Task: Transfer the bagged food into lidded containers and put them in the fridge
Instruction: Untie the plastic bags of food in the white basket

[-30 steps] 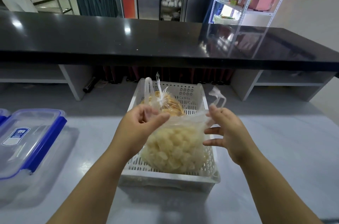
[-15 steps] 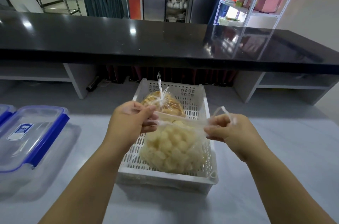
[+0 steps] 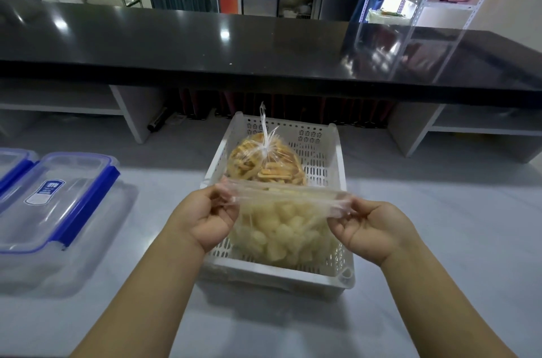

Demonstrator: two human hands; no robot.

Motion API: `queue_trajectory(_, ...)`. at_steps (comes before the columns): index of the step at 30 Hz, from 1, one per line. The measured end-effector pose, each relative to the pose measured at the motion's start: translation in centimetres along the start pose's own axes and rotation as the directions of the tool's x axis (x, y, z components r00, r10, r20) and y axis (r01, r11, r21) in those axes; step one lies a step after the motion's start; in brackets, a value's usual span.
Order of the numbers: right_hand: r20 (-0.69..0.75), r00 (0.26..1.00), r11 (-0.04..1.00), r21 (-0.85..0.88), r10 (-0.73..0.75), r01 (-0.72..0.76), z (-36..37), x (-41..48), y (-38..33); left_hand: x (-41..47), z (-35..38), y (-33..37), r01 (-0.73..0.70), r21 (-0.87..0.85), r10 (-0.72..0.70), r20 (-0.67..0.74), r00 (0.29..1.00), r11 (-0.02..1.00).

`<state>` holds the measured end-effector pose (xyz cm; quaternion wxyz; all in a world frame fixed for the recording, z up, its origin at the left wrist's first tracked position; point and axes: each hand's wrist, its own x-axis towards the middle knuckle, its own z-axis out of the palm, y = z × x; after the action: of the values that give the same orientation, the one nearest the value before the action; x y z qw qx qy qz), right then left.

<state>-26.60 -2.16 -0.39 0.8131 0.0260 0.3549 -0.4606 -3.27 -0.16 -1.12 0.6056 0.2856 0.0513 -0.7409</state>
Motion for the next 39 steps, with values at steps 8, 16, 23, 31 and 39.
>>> queue_trajectory(8, -0.079, 0.95, 0.721, -0.671, -0.303, 0.174, 0.2, 0.4, 0.3, 0.6, -0.6, 1.0, -0.074, 0.538, 0.183, -0.152, 0.971, 0.84)
queue_trajectory(16, 0.191, 0.751, -0.367, -0.927, -0.632, -0.073, 2.1, -0.1, -1.6, 1.3, 0.7, 4.1, -0.161, 0.945, 0.425, 0.275, 0.863, -0.284)
queue_trajectory(23, 0.482, 0.717, -0.547, -0.82, -0.504, 0.167, 8.3, 3.2, -2.3, 5.0, 3.5, 6.6, -0.322, 0.879, 0.368, 0.447, 0.815, -0.352)
queue_trajectory(31, 0.507, 0.847, -0.682, -0.677, -0.161, 0.276, 11.0, 10.4, -1.4, 9.5, 4.6, 6.9, -0.408, 0.791, 0.088, 0.496, 0.864, -0.457)
queue_trajectory(39, 0.574, 0.8, -0.836, -0.515, -0.174, 0.187, 11.0, 11.5, -1.6, 11.1, 3.6, 6.7, -0.415, 0.74, 0.102, 0.54, 0.835, -0.529)
